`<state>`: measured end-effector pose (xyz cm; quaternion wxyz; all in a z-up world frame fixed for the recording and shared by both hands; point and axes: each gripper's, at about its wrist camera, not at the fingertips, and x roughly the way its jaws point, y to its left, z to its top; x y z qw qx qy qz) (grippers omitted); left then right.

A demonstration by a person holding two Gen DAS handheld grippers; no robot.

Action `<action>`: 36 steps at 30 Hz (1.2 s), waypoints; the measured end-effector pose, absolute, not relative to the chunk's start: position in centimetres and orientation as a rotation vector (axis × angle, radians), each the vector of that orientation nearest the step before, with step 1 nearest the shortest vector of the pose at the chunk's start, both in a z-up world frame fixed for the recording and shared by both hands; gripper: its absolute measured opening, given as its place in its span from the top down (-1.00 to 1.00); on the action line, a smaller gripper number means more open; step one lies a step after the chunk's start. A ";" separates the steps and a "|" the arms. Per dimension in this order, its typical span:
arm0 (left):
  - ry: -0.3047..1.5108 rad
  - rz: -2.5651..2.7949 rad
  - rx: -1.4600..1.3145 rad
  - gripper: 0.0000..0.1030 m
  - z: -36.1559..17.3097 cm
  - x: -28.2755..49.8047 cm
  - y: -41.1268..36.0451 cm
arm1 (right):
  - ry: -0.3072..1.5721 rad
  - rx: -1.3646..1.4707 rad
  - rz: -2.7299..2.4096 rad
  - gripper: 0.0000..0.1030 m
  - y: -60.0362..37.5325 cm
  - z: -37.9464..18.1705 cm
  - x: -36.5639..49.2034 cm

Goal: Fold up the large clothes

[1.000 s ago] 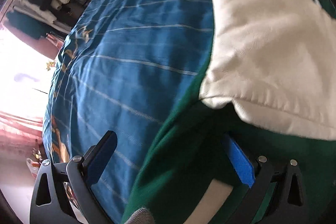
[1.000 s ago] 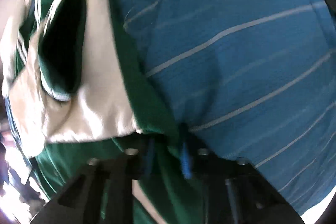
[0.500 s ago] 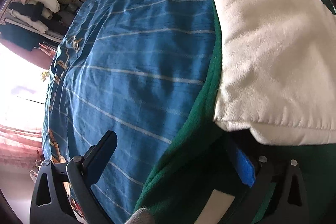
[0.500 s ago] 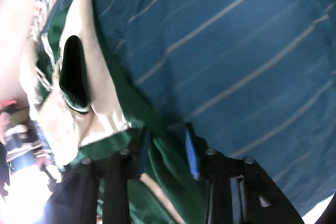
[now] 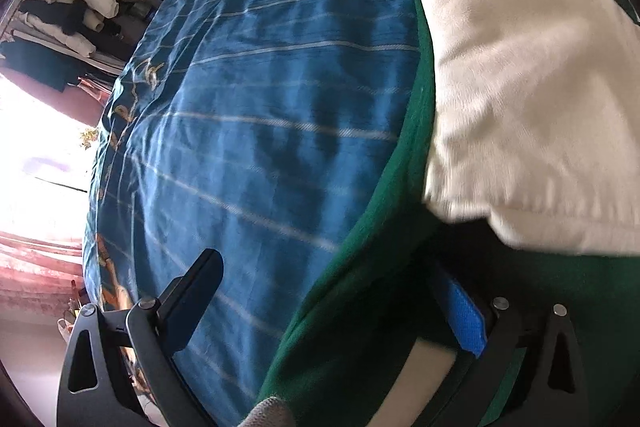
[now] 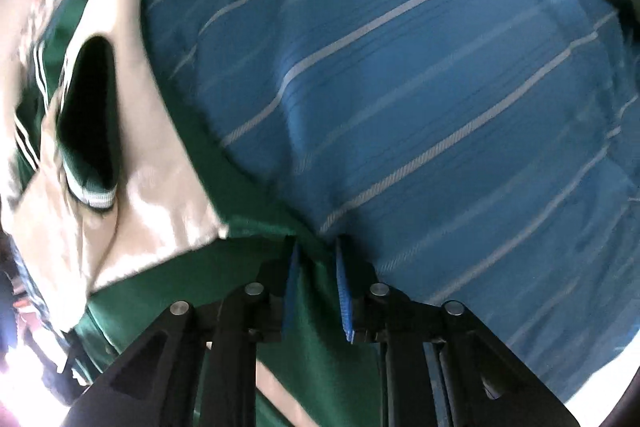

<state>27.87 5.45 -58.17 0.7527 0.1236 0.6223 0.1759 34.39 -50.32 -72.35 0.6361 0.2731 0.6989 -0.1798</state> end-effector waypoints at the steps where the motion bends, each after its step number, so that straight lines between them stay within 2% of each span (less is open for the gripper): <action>1: 1.357 0.382 0.263 -1.00 -57.7 27.3 5.5 | 1.596 0.612 -0.404 0.40 -49.2 -71.4 34.7; 3: 1.366 0.372 0.237 -1.00 -56.1 25.2 5.6 | 1.566 0.595 -0.354 0.08 -46.5 -68.3 33.7; 5: 1.391 0.344 0.209 -1.00 -54.9 22.4 5.0 | 1.575 0.578 -0.263 -0.08 -42.5 -65.9 32.4; 8: 1.451 0.307 0.221 -1.00 -54.6 17.6 3.3 | 1.663 0.635 -0.087 -0.09 -36.7 -66.5 30.7; 11: 1.535 0.292 0.234 -1.00 -56.3 13.8 2.2 | 1.823 0.702 0.083 -0.12 -28.1 -70.8 27.8; 14: 1.587 0.305 0.188 -1.00 -57.8 11.8 2.4 | 1.906 0.640 0.084 -0.13 -22.3 -74.2 26.2; 16: 1.588 0.308 0.171 -1.00 -58.1 11.1 2.6 | 1.894 0.640 -0.001 0.59 -21.1 -74.9 26.2; 17: 1.583 0.305 0.170 -1.00 -58.2 10.9 2.7 | 1.898 0.700 0.008 0.73 -20.7 -74.9 26.3; 22: 1.569 0.299 0.149 -1.00 -57.8 10.7 3.3 | 1.905 0.706 0.134 0.75 -22.2 -71.8 24.5; 23: 1.563 0.305 0.144 -1.00 -57.5 10.8 3.4 | 1.898 0.770 0.126 0.70 -23.5 -71.5 24.2; 26: 1.534 0.325 0.115 -1.00 -56.2 10.9 3.9 | 1.816 0.985 0.174 0.15 -25.8 -70.5 23.9; 29: 1.518 0.352 0.088 -1.00 -55.7 10.7 4.5 | 1.833 1.096 0.306 0.11 -23.7 -71.8 23.7; 32: 1.513 0.378 0.076 -1.00 -55.4 10.5 4.9 | 1.940 0.970 0.270 0.11 -20.2 -74.9 23.3; 33: 1.513 0.385 0.074 -1.00 -55.3 10.3 5.0 | 1.940 0.976 0.254 0.15 -19.2 -75.3 23.3; 34: 1.513 0.392 0.071 -1.00 -55.1 10.1 5.2 | 1.934 0.985 0.223 0.28 -19.2 -75.4 23.3; 35: 1.512 0.396 0.068 -1.00 -55.0 9.9 5.3 | 1.920 0.973 0.218 0.85 -19.1 -74.9 23.4; 36: 1.512 0.400 0.067 -1.00 -54.8 9.7 5.4 | 1.903 0.931 0.218 0.86 -19.0 -73.8 23.7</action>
